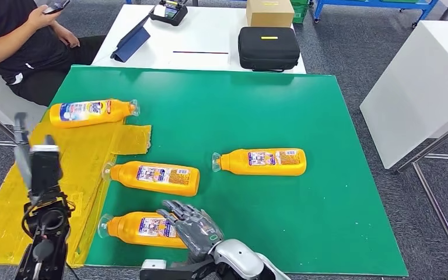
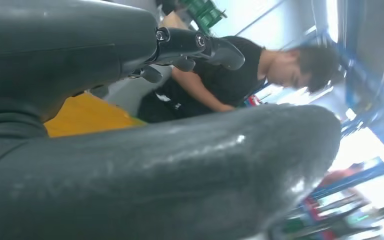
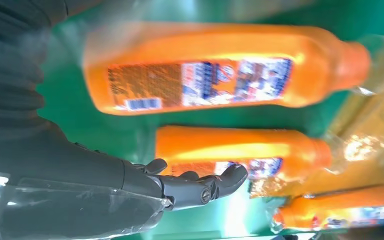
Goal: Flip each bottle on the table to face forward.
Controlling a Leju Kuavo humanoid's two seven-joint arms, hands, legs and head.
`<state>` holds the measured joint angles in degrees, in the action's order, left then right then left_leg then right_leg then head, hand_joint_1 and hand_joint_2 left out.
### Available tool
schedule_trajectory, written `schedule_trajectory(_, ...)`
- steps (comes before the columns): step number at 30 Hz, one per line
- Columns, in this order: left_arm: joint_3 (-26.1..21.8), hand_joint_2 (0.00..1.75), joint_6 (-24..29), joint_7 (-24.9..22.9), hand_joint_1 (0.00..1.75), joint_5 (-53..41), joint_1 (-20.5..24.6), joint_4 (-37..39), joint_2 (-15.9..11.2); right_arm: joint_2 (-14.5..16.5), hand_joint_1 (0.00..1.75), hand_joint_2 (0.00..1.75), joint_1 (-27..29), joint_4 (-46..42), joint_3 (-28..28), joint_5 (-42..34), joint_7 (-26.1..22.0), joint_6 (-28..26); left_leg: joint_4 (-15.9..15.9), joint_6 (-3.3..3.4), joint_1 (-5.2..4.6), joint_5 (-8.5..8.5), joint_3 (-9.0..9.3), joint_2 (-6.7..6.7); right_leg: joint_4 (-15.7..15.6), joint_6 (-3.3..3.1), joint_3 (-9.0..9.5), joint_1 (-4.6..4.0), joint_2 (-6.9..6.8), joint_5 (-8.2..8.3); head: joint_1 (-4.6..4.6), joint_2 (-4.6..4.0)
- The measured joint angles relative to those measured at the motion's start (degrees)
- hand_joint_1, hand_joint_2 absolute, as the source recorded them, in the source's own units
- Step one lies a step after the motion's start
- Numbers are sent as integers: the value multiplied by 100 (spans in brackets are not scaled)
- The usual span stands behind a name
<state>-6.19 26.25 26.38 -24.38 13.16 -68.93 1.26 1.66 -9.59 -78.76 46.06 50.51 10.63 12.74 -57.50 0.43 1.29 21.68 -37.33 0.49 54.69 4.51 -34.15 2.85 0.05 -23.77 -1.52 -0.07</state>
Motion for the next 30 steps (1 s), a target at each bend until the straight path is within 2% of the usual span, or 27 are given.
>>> schedule_trajectory(6, 67, 0, 1, 220, 0, 673, -198, -712, 32, 375, 0, 175, -196, 565, 112, 31, 156, -134, 0, 0, 1, -1, 0, -2, 0, 0, 1, 0, -1, 0, 1, 0)
schedule_trajectory(13, 322, 0, 105, 378, 0, 1013, -185, -841, 17, 688, 0, 175, -342, 1435, 263, 286, 293, -379, 0, 0, 0, -1, 0, -4, 0, 0, 1, 0, -2, 0, 0, 0)
schedule_trajectory(20, 639, 0, 231, 521, 0, 1438, 54, -750, -10, 772, 0, 175, -819, 2651, 398, 443, -195, -398, 0, 1, 0, -4, 4, -6, 0, 1, 4, 1, -2, 3, 0, 0)
schedule_trajectory(21, 681, 0, 249, 543, 0, 1504, 84, -732, -16, 793, 24, 175, -882, 2810, 414, 510, -227, -423, -1, 1, 0, -4, 6, -5, 0, 0, 5, 1, -2, 4, 0, 0)
schedule_trajectory(22, 725, 0, 268, 561, 0, 1569, 116, -713, -22, 816, 59, 175, -942, 2959, 434, 588, -247, -431, -1, 1, 0, -4, 10, -5, -1, 0, 7, 0, -2, 4, -1, 0)
schedule_trajectory(24, 799, 0, 287, 582, 0, 1676, 174, -679, -35, 848, 142, 175, -1038, 3197, 487, 764, -258, -391, -1, -1, 0, -1, 23, -2, -1, -1, 14, 0, -1, 3, 0, 0)
schedule_trajectory(25, 826, 0, 294, 586, 0, 1723, 197, -663, -41, 858, 160, 175, -1075, 3284, 517, 847, -253, -349, 0, -5, 0, 3, 32, 0, -2, -3, 17, 0, 1, 2, -1, 0)
schedule_trajectory(27, 865, 0, 306, 590, 0, 1807, 238, -638, -49, 864, 171, 175, -1127, 3426, 577, 999, -226, -239, 1, -16, 1, 13, 53, 4, -3, -14, 10, 0, 5, -8, -1, 0)
schedule_trajectory(30, 896, 0, 329, 601, 0, 1922, 269, -619, -69, 828, 172, 175, -1151, 3545, 657, 1224, -165, -83, 5, -33, 2, 30, 81, 6, -5, -21, 0, -1, 7, -28, 0, 0)
